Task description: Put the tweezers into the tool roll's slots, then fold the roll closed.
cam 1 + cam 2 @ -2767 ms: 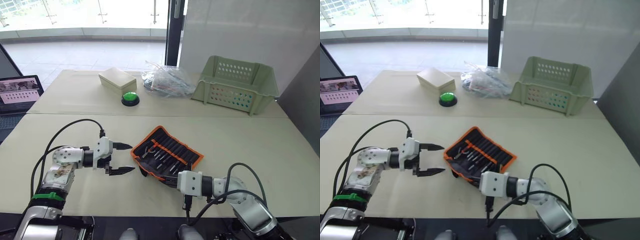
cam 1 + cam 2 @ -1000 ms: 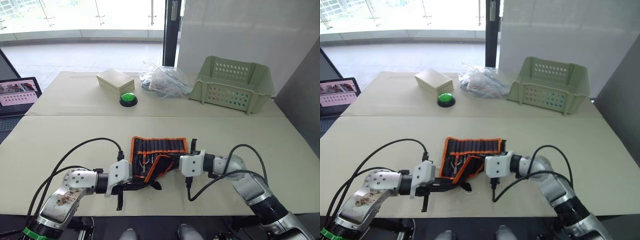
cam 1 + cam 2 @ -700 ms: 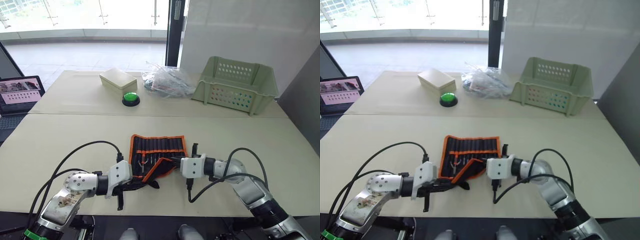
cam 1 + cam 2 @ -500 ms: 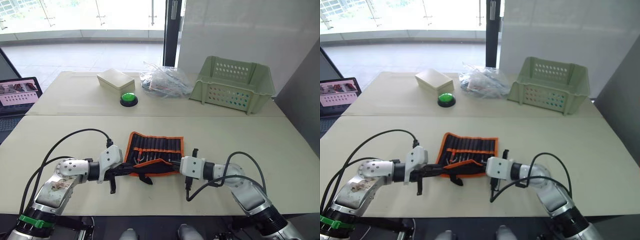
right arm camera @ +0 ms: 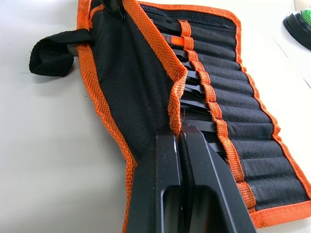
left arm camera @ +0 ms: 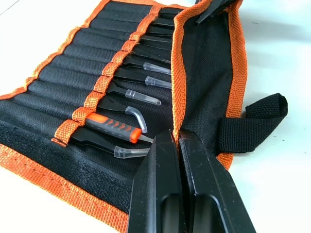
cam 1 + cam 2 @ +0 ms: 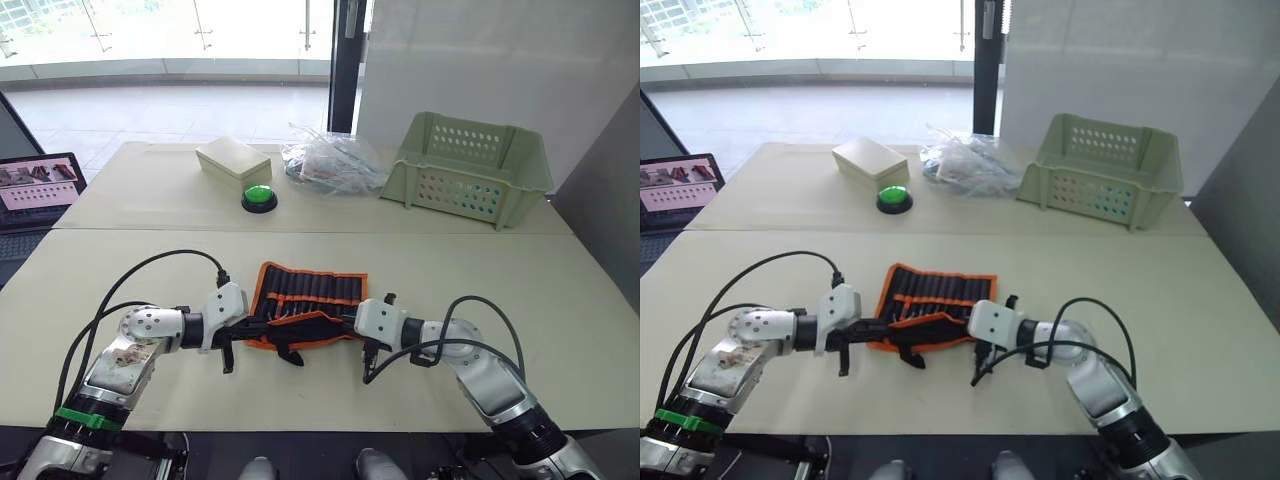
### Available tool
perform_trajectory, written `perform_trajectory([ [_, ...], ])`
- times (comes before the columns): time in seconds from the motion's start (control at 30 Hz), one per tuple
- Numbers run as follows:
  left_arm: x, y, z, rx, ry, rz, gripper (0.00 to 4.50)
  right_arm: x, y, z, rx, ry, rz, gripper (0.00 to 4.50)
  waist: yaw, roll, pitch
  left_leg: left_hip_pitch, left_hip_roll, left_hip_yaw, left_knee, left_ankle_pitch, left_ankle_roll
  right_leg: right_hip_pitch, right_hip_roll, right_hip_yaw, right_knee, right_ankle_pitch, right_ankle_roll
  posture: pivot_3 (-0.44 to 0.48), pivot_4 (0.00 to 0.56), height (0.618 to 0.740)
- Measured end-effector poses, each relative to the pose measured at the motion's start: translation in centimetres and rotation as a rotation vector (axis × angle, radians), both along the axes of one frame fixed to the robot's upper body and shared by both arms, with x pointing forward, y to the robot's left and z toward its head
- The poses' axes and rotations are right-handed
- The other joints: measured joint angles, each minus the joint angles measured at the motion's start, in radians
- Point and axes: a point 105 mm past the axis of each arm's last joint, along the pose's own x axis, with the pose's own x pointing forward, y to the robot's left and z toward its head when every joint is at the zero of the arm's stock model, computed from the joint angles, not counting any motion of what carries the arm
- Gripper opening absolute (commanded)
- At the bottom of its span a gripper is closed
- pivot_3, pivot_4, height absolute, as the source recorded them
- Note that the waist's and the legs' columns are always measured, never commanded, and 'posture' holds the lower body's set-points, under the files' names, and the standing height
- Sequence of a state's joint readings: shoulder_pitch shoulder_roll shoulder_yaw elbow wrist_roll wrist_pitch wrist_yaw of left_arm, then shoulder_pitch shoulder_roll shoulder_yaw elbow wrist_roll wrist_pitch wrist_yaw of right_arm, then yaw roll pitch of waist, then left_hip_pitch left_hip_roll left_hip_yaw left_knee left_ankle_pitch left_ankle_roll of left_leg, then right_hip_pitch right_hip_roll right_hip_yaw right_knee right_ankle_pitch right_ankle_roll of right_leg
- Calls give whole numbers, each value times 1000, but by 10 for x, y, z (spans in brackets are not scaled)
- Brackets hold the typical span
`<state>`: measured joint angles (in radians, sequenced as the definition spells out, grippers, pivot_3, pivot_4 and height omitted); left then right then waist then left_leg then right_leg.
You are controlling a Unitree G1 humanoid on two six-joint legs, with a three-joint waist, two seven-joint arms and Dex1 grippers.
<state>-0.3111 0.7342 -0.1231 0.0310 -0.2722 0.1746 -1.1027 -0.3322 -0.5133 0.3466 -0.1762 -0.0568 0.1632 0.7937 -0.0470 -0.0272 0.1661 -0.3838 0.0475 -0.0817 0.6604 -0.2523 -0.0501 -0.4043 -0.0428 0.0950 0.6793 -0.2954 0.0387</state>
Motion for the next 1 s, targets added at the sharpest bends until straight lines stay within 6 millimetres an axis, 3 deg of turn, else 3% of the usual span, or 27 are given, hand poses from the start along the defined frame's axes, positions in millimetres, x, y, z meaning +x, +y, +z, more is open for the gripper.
perform_trajectory([
  [0.2, 3, 2, 0, 11, 4, 11, 0, 3, -15, 8, 48, 22, -81, 2605, -1, 0, 0, 0, 0, 0, 0, 0, 0, 0, 0, 0, 0, 0, 0, 0, 150, 713],
  [0.4, 5, -2, 2, 2, 7, 12, 0, -19, 3, 46, 182, -19, 13, 2605, 0, 0, 0, 0, 0, 0, 0, 0, 0, 0, 0, 0, 0, 0, 0, 0, 150, 713],
  [0.53, 5, -3, 2, 6, 9, 3, 0, -36, 25, 50, 198, -20, 109, 2605, 1, 0, 0, 0, 0, 0, 0, 0, 0, 0, 0, 0, 0, 0, 0, 0, 150, 713],
  [0.67, 5, -3, 1, 13, 19, 5, 0, -40, 41, 38, 167, -11, 127, 1490, 1, 0, 0, 0, 0, 0, 0, 0, 0, 0, 0, 0, 0, 0, 0, 0, 150, 713],
  [0.8, 4, -3, 1, 16, 19, 0, 0, -30, 42, 18, 115, -6, 79, 152, 2, 0, 0, 0, 0, 0, 0, 0, 0, 0, 0, 0, 0, 0, 0, 0, 150, 713],
  [1.0, 5, -7, 6, 22, -7, -10, 0, -20, 41, 9, 116, -8, 18, 22, 2, 0, 0, -1, 0, 0, 0, 0, 0, 0, 0, 0, 0, 0, 0, 0, 150, 713],
])
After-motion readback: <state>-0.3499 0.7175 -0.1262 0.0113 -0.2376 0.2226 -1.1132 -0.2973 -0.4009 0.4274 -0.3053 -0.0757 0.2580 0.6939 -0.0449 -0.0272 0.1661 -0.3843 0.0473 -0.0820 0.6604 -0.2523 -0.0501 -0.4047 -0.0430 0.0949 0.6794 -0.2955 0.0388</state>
